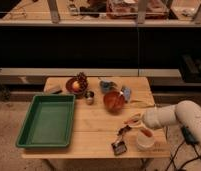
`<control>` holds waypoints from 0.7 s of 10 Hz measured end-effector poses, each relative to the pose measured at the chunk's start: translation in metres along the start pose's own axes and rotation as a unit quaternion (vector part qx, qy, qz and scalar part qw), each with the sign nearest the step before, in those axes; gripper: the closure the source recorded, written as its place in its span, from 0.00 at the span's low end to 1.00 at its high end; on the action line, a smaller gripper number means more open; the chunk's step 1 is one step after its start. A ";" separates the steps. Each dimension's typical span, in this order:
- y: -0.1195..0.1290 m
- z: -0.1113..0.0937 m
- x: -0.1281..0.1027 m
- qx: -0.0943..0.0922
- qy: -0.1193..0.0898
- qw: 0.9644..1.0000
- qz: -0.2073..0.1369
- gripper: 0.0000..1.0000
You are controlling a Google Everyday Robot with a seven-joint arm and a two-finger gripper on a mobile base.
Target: Place pepper in paper cup
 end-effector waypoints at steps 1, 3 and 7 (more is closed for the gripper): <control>0.000 0.000 0.000 0.002 0.001 1.000 -0.001 0.88; 0.001 0.000 -0.002 0.006 -0.001 1.000 -0.003 0.81; -0.003 -0.004 0.000 0.009 -0.005 1.000 -0.003 0.43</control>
